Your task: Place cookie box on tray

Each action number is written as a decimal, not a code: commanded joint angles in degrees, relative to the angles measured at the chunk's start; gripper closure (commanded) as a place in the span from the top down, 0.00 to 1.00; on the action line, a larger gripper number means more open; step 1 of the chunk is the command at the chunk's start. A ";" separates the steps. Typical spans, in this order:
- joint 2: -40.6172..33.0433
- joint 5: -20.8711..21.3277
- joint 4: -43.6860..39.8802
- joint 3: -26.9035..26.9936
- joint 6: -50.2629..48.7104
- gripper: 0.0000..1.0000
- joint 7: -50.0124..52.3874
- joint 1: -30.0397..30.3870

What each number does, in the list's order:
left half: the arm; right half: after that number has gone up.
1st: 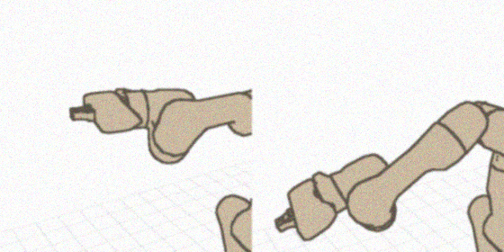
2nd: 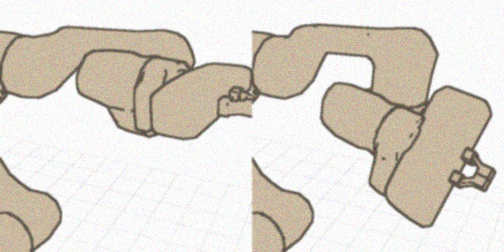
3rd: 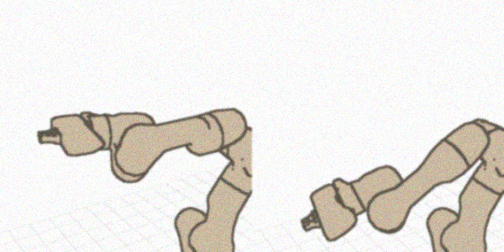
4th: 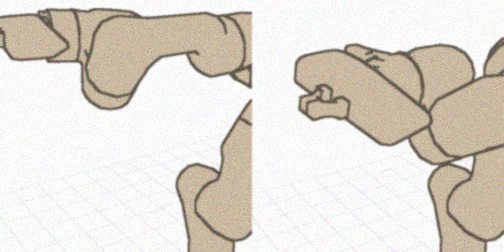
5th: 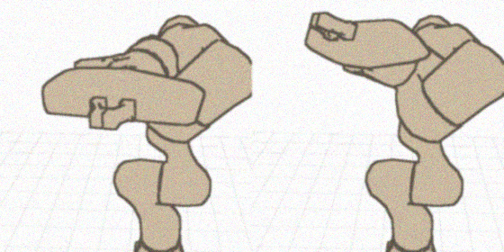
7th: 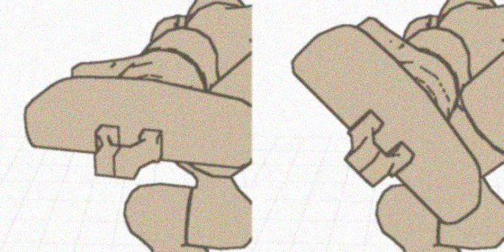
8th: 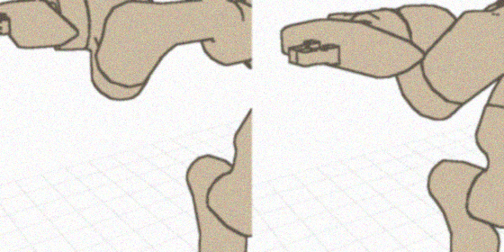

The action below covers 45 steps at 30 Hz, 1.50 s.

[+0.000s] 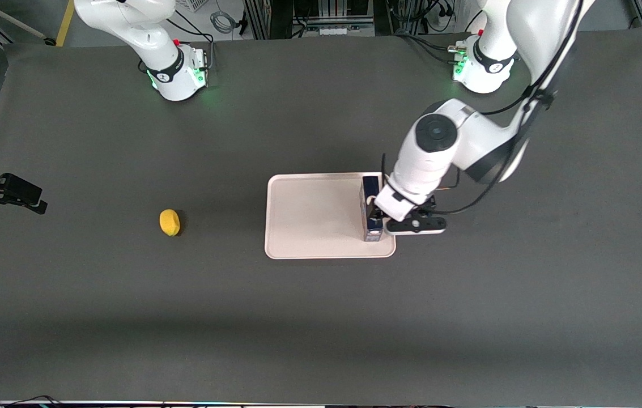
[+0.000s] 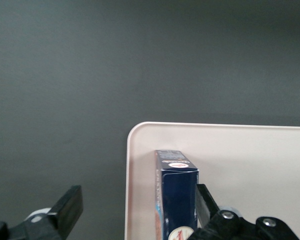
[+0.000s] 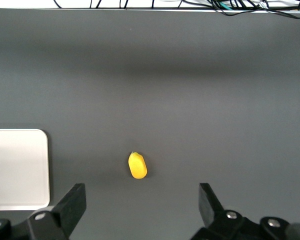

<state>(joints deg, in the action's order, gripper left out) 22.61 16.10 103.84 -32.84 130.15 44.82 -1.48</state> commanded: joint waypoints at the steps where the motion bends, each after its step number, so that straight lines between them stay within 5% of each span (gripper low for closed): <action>1: -6.69 -7.03 -3.37 4.35 -7.88 1.00 -10.00 0.43; 5: -10.47 -10.73 -5.22 7.34 -12.80 1.00 -15.10 2.18; 16: -19.44 -11.26 -5.93 13.85 -23.79 1.00 -25.65 7.28; 35: -23.84 -15.74 -13.40 27.73 -39.79 1.00 -47.36 7.64; 45: -24.28 -15.66 -13.05 28.09 -40.41 1.00 -47.99 7.64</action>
<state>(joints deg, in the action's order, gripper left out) -1.08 1.02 90.89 -4.76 90.84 -2.21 6.47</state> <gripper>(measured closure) 0.000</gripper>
